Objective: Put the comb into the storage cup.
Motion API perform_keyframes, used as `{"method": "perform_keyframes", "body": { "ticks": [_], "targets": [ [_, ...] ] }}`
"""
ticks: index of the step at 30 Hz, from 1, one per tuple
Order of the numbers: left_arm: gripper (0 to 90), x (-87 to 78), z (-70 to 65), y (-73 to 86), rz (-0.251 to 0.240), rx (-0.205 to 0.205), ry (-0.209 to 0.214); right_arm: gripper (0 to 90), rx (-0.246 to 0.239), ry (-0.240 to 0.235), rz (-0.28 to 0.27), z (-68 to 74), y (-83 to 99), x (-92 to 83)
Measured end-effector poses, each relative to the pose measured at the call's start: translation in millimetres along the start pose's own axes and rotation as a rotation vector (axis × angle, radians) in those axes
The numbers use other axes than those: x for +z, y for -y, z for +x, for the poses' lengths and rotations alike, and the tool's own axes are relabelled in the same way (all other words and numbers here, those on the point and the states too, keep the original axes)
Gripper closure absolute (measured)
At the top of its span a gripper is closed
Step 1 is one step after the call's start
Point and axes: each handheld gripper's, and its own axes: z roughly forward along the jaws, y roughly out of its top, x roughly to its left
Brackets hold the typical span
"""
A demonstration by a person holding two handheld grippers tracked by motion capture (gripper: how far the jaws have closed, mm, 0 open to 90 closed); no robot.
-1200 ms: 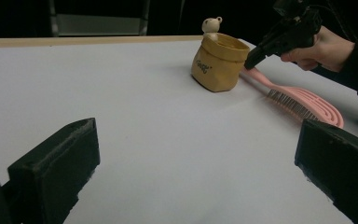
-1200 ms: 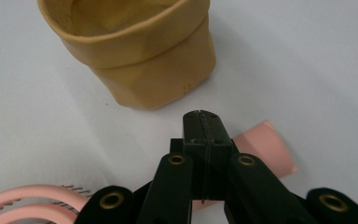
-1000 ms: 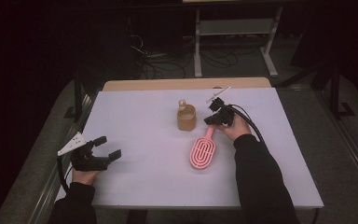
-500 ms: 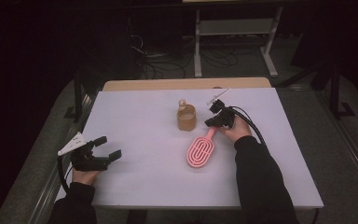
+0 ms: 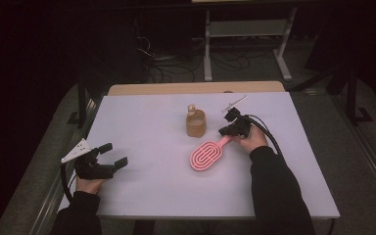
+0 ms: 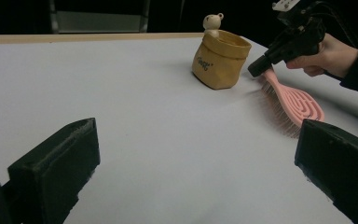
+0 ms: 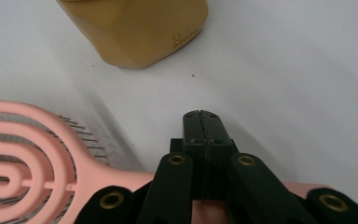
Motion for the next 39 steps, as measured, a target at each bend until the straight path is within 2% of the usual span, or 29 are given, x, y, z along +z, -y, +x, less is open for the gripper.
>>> {"method": "perform_keyframes", "body": {
  "ticks": [15,39],
  "targets": [
    [0.0,1.4,-0.3,0.6,0.008,0.001,0.001,88.8,-0.014,0.009,-0.019,2.5,15.4,-14.2],
    [0.0,3.3,-1.3,1.4,0.022,0.006,0.012,88.8,-0.049,-0.012,-0.018,12.0,30.0,-29.5]
  ]
}}
